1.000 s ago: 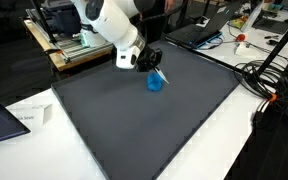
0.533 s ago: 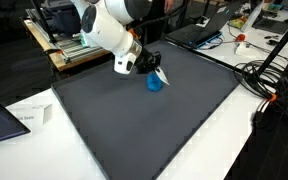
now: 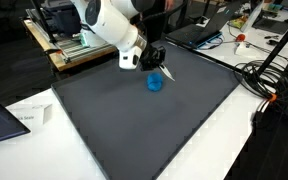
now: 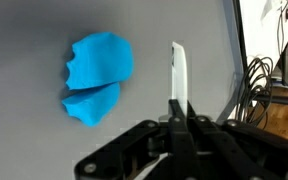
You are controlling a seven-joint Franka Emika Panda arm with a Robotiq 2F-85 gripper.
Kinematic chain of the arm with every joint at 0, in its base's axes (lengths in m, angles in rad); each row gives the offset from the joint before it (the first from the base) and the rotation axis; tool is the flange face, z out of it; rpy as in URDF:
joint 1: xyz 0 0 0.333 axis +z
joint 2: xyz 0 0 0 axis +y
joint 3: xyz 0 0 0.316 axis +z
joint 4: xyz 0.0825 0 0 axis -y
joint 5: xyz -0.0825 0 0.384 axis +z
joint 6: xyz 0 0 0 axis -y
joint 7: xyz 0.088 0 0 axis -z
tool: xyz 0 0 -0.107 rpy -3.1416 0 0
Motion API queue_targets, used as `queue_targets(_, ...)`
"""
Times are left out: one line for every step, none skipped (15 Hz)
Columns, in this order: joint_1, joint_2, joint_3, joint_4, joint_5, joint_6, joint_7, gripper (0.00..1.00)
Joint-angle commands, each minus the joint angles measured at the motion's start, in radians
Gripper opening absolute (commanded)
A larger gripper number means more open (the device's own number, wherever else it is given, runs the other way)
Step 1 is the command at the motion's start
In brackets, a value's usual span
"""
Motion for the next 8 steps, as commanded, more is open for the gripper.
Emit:
queue_targets(0.051,-0.078,-0.008,-0.019,-0.086,0.0,-0.008,0.01)
queue_targets(0.071,-0.096,-0.008,-0.023,-0.123,0.018,-0.006,0.01)
queue_targets(0.085,-0.112,-0.005,-0.026,-0.158,0.026,-0.007,0.01)
queue_targets(0.102,-0.127,-0.003,-0.031,-0.201,0.048,-0.006,0.01)
queue_targets(0.114,-0.14,0.002,-0.033,-0.238,0.062,-0.005,0.01)
queue_targets(0.132,-0.152,0.006,-0.039,-0.284,0.089,-0.004,0.01)
queue_targets(0.146,-0.162,0.012,-0.044,-0.324,0.117,-0.002,0.01)
queue_targets(0.16,-0.172,0.02,-0.052,-0.366,0.149,0.003,0.01)
